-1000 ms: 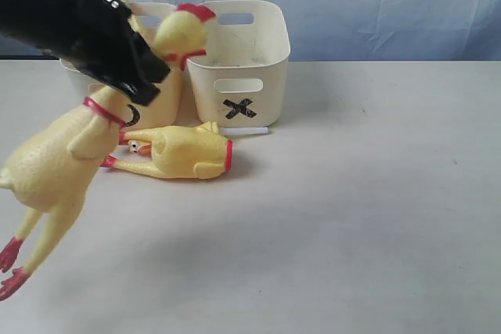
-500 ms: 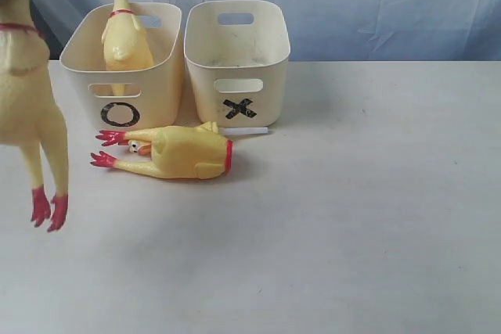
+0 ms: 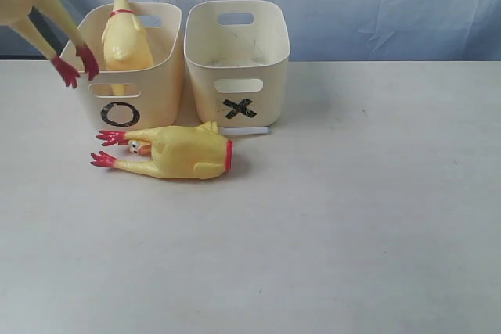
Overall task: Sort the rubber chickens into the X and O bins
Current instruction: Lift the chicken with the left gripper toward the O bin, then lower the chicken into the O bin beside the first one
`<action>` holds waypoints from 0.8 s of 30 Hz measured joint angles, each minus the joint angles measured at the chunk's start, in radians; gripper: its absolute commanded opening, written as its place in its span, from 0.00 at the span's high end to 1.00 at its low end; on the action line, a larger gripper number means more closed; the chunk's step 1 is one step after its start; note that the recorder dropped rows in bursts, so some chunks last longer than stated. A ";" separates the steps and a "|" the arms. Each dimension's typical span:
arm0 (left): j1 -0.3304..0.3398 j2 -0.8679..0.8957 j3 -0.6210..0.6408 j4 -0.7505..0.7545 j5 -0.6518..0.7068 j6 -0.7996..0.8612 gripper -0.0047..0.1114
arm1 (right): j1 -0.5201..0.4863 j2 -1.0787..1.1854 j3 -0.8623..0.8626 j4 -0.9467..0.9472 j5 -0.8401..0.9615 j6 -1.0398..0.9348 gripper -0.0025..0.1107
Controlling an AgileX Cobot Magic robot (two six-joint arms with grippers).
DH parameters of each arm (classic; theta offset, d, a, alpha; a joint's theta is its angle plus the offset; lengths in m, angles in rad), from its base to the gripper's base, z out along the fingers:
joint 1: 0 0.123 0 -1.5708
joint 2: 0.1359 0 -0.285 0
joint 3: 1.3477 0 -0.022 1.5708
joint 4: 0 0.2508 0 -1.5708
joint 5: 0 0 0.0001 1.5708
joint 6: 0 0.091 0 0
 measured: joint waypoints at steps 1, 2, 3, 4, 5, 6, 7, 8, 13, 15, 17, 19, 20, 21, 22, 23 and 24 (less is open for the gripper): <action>0.000 0.009 -0.008 -0.013 -0.022 0.000 0.96 | 0.000 0.000 0.000 0.000 0.000 0.000 0.98; 0.000 0.020 -0.020 -0.027 -0.049 0.000 0.96 | 0.000 0.000 0.000 0.000 0.000 0.000 0.98; 0.000 0.031 -0.033 -0.034 -0.076 0.000 0.96 | 0.000 0.000 0.000 0.000 0.000 0.000 0.98; 0.000 0.040 -0.046 -0.040 -0.090 0.000 0.96 | 0.000 0.000 0.000 0.000 0.000 0.000 0.98; 0.000 0.052 -0.059 -0.045 -0.108 0.000 0.96 | 0.000 0.000 0.000 0.000 0.000 0.000 0.98; 0.000 0.064 -0.074 -0.050 -0.123 0.000 0.96 | 0.000 0.000 0.000 0.000 0.000 0.000 0.98; 0.000 0.075 -0.087 -0.052 -0.131 0.000 0.96 | 0.000 0.000 0.000 0.000 0.000 0.000 0.98; 0.000 0.090 -0.103 -0.052 -0.137 0.000 0.96 | 0.000 0.000 0.000 0.000 0.000 0.000 0.98; 0.000 0.179 -0.185 -0.058 -0.127 -0.002 0.96 | 0.000 0.000 0.000 0.000 0.000 0.000 0.98; 0.000 0.214 -0.215 -0.058 -0.120 -0.002 0.96 | 0.000 0.000 0.000 0.000 0.000 0.000 0.98; 0.000 0.246 -0.239 -0.058 -0.115 -0.002 0.96 | 0.000 0.000 0.000 0.000 0.000 0.000 0.98; 0.000 0.282 -0.265 -0.058 -0.106 -0.002 0.96 | 0.000 0.000 0.000 0.000 0.000 0.000 0.98; 0.000 0.301 -0.276 -0.060 -0.095 -0.005 0.96 | 0.000 0.000 0.000 0.000 0.000 0.000 0.98; 0.000 0.319 -0.291 -0.060 -0.087 -0.005 0.96 | 0.000 0.000 0.000 0.000 0.000 0.000 0.98; 0.000 0.337 -0.304 -0.060 -0.082 -0.005 0.96 | 0.000 0.000 0.000 0.000 0.000 0.000 0.98; 0.000 0.352 -0.315 -0.060 -0.076 -0.005 0.96 | 0.000 0.000 0.000 0.000 0.000 0.000 0.98; -0.002 0.373 -0.330 -0.060 -0.076 -0.007 0.96 | 0.000 0.000 0.000 0.000 0.000 0.000 0.98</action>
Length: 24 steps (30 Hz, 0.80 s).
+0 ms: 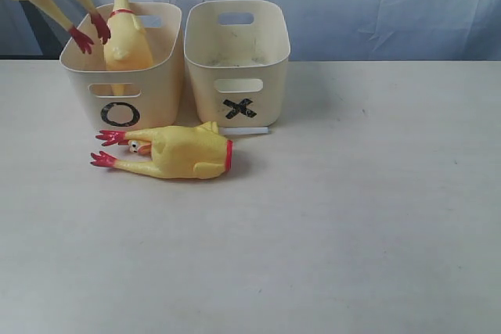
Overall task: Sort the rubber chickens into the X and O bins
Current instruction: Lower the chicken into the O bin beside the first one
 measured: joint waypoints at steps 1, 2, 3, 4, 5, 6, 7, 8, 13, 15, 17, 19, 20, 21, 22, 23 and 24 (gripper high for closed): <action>0.000 0.014 -0.011 0.000 0.000 0.000 0.96 | 0.000 0.000 0.000 0.000 0.000 0.000 0.98; -0.004 0.029 -0.025 0.000 0.000 0.000 0.96 | 0.000 0.000 0.000 0.000 0.000 0.000 0.98; -0.009 0.050 -0.038 0.000 0.000 0.000 0.96 | 0.000 0.000 0.000 0.002 0.000 0.000 0.98; -0.012 0.064 -0.051 0.000 0.000 0.000 0.96 | 0.000 0.000 0.000 0.002 0.000 0.000 0.98; -0.017 0.081 -0.060 0.000 0.000 0.000 0.96 | 0.000 0.000 0.000 0.002 0.000 0.000 0.98; -0.028 0.097 -0.072 0.002 0.000 0.000 0.96 | 0.000 0.000 0.000 0.002 0.000 0.000 0.98; -0.033 0.111 -0.077 0.002 0.000 0.000 0.96 | 0.000 0.000 0.000 0.002 0.000 0.000 0.98; -0.043 0.122 -0.082 0.008 0.000 0.000 0.96 | 0.000 0.000 0.000 0.002 0.000 0.000 0.98; -0.093 0.174 -0.092 0.077 0.000 0.002 0.96 | 0.000 0.000 0.000 0.002 0.000 0.000 0.98; -0.114 0.188 -0.092 0.137 0.000 0.002 0.96 | 0.000 0.000 0.000 0.002 0.000 0.000 0.98; -0.133 0.196 -0.092 0.189 0.005 0.002 0.96 | 0.000 0.000 0.000 0.002 0.000 0.000 0.98; -0.151 0.198 -0.092 0.222 0.005 0.002 0.96 | 0.000 0.000 0.000 0.002 0.000 0.000 0.98; -0.162 0.199 -0.092 0.238 0.005 0.002 0.96 | 0.000 0.000 0.000 0.002 0.000 0.000 0.98; -0.171 0.199 -0.092 0.248 0.007 0.002 0.96 | 0.000 0.000 0.000 0.002 0.000 0.000 0.98; -0.178 0.199 -0.092 0.251 0.009 0.002 0.96 | 0.000 0.000 0.000 0.002 0.000 0.000 0.98; -0.184 0.199 -0.092 0.258 0.014 0.002 0.96 | 0.000 0.000 0.000 0.002 0.000 0.000 0.98; -0.192 0.199 -0.094 0.263 0.021 0.002 0.96 | 0.000 0.000 0.000 0.002 0.000 0.000 0.98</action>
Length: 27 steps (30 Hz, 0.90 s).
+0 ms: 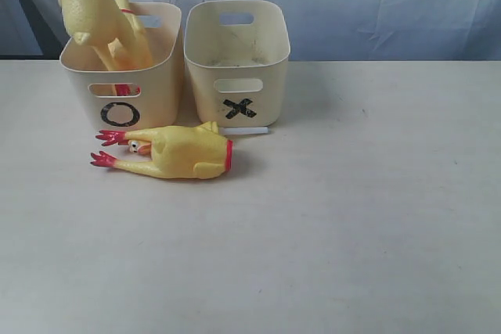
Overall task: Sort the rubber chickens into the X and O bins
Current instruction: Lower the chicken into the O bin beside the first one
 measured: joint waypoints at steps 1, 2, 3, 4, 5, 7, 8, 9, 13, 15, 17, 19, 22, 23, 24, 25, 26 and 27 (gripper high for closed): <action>-0.006 0.001 0.000 0.004 0.003 0.000 0.96 | 0.000 0.000 0.000 0.000 0.000 0.000 0.98; -0.011 0.002 0.000 0.010 0.007 0.000 0.96 | 0.000 0.000 0.000 0.000 0.000 0.000 0.98; -0.019 0.005 0.000 0.018 0.010 0.000 0.96 | 0.000 0.000 0.000 0.000 0.000 0.000 0.98; -0.024 0.009 0.000 0.022 0.013 0.000 0.96 | 0.000 0.000 0.000 0.000 0.000 0.000 0.98; -0.030 0.013 0.000 0.026 0.017 0.000 0.96 | 0.000 0.000 0.000 0.000 0.000 0.000 0.98; -0.042 0.026 0.000 0.026 0.021 0.000 0.96 | 0.000 0.000 0.000 0.000 0.000 0.000 0.98; -0.047 0.031 0.000 0.026 0.024 0.000 0.96 | 0.000 0.000 0.000 0.000 0.000 0.000 0.98; -0.052 0.036 0.000 0.026 0.024 0.000 0.96 | 0.000 0.000 0.000 0.000 0.000 0.000 0.98; -0.081 0.055 0.000 0.027 0.024 0.003 0.96 | 0.000 0.000 0.000 0.000 0.000 0.000 0.98; -0.096 0.067 0.000 0.029 0.028 0.005 0.96 | 0.000 0.000 0.000 0.000 0.000 0.000 0.98; -0.104 0.078 -0.001 0.029 0.028 0.006 0.96 | 0.000 0.000 0.000 0.000 0.000 0.000 0.98; -0.104 0.090 -0.004 0.030 0.024 0.008 0.92 | 0.000 0.000 0.000 0.000 0.000 0.000 0.98; -0.106 0.092 -0.006 0.048 0.024 0.008 0.79 | 0.000 0.000 0.000 0.000 0.000 0.000 0.98; -0.105 0.092 -0.006 0.051 0.024 0.008 0.74 | 0.000 0.000 0.000 0.000 0.000 0.000 0.98; -0.105 0.092 -0.006 0.053 0.025 0.008 0.67 | 0.000 0.000 0.000 0.000 0.000 0.000 0.98; -0.105 0.092 -0.006 0.053 0.028 0.008 0.63 | 0.000 0.000 0.000 0.000 0.000 0.000 0.98; -0.105 0.092 -0.006 0.053 0.035 0.008 0.60 | 0.000 0.000 0.000 0.000 0.000 0.000 0.98; -0.105 0.092 -0.006 0.053 0.046 0.008 0.59 | 0.000 0.000 0.000 0.000 0.000 0.000 0.98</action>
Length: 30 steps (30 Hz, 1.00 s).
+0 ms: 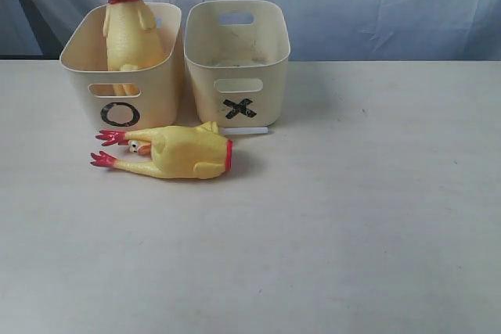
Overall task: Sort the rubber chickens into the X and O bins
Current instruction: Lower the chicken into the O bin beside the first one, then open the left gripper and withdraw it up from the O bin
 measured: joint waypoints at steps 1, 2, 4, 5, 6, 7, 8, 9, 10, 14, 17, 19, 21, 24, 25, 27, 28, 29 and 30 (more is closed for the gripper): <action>0.000 0.000 0.000 0.000 0.006 0.000 0.58 | 0.000 0.000 0.000 0.000 0.000 0.000 0.98; 0.000 0.000 0.000 0.000 0.008 0.000 0.58 | 0.000 0.000 0.000 0.000 0.000 0.000 0.98; -0.002 0.000 0.000 0.000 0.008 -0.002 0.58 | 0.000 0.000 0.000 0.000 0.000 0.000 0.98; -0.002 0.000 0.000 0.000 0.008 -0.002 0.58 | 0.000 0.000 0.000 0.000 0.000 0.000 0.98; -0.002 0.000 0.000 0.000 0.010 -0.002 0.58 | 0.000 0.000 0.000 0.000 0.000 0.000 0.98; -0.002 0.000 0.000 0.000 0.010 -0.002 0.58 | 0.000 0.000 0.000 0.000 0.000 0.000 0.98; -0.002 0.000 0.000 0.000 0.010 -0.002 0.58 | 0.000 0.000 0.000 0.000 0.000 0.000 0.98; -0.002 0.000 0.000 0.000 0.010 -0.002 0.58 | 0.000 0.000 0.000 0.000 0.000 0.000 0.98; -0.002 0.000 0.000 0.002 0.010 -0.002 0.58 | 0.000 0.000 0.000 0.000 0.000 0.000 0.98; -0.002 0.000 0.000 0.043 0.012 -0.002 0.58 | 0.000 0.000 0.000 0.000 0.000 0.000 0.98; -0.002 0.000 0.000 0.106 0.012 -0.004 0.58 | 0.000 0.000 0.000 0.000 0.000 0.000 0.98; -0.002 0.000 0.000 0.168 0.016 -0.004 0.58 | 0.000 0.000 0.000 0.000 0.000 0.000 0.98; -0.002 0.000 0.000 0.229 0.028 -0.004 0.58 | 0.000 0.000 0.000 0.000 0.000 0.000 0.98; 0.000 0.000 0.000 0.284 0.042 -0.004 0.58 | 0.000 0.000 0.000 0.000 0.000 0.000 0.98; 0.003 -0.002 0.000 0.290 0.046 -0.004 0.58 | 0.000 0.000 0.000 0.000 0.000 0.000 0.98; 0.014 -0.007 0.000 0.298 0.055 -0.005 0.58 | 0.000 0.000 0.000 0.000 0.000 0.000 0.98; 0.019 -0.014 0.000 0.303 0.060 -0.007 0.58 | 0.000 0.000 0.000 0.000 0.000 0.000 0.98; 0.021 -0.020 0.000 0.310 0.065 -0.007 0.58 | 0.000 0.000 0.000 0.000 0.000 0.000 0.98; 0.027 -0.027 0.000 0.327 0.078 -0.007 0.58 | 0.000 0.000 0.000 0.000 0.000 0.000 0.98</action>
